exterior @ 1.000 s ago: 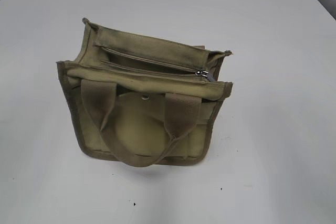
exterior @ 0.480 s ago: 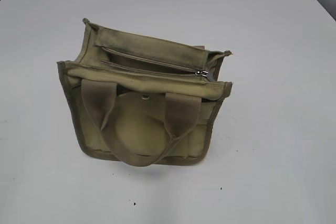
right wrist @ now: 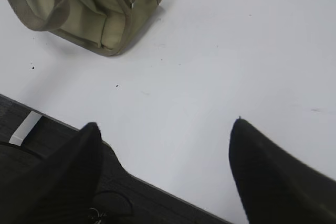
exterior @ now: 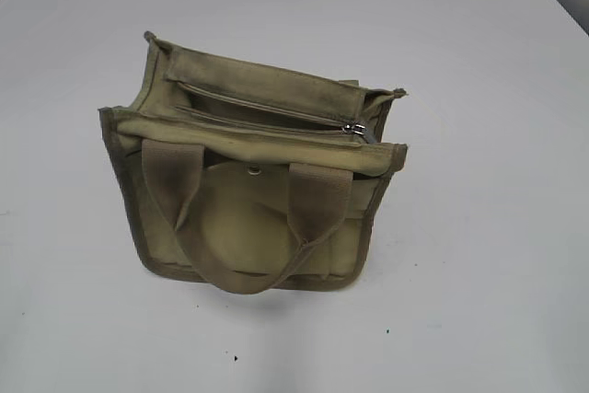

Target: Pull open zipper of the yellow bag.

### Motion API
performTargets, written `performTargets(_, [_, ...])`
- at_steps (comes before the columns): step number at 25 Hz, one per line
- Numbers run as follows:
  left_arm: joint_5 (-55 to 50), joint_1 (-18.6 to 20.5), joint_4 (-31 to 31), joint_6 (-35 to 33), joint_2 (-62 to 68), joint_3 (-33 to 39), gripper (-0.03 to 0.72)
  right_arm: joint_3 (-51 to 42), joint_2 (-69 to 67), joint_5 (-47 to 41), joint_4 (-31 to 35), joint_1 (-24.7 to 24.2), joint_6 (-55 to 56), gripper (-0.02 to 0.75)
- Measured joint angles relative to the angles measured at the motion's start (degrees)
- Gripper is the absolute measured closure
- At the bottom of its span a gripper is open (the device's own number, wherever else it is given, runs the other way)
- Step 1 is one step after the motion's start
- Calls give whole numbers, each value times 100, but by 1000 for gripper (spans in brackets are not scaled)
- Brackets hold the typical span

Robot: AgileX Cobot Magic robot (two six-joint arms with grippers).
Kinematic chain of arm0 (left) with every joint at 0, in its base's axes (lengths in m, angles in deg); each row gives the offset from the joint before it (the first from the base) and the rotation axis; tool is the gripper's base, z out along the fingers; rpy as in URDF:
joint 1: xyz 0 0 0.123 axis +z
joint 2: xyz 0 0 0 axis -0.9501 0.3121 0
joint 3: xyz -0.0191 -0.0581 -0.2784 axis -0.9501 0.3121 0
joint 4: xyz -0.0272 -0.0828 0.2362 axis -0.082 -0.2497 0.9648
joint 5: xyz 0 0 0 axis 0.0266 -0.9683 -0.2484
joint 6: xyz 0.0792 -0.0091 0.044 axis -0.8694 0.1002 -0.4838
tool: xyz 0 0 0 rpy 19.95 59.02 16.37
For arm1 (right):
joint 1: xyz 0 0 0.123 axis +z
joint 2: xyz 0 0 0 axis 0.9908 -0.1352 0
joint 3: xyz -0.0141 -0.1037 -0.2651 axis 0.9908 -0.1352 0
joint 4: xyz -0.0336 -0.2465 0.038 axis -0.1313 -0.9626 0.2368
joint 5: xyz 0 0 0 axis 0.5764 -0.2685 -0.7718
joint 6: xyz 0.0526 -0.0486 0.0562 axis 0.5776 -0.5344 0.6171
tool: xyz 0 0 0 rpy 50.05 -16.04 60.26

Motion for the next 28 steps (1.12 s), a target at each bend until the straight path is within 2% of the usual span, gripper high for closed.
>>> performTargets(23, [53, 0, 5, -44, 0, 18, 232, -176, 0, 230, 74, 0, -155, 162])
performTargets(25, [53, 0, 5, -49, 0, 18, 232, -178, 0, 235, 100, -94, -155, 162])
performTargets(28, [53, 7, 5, -49, 0, 18, 232, -178, 0, 241, 145, -750, -155, 162])
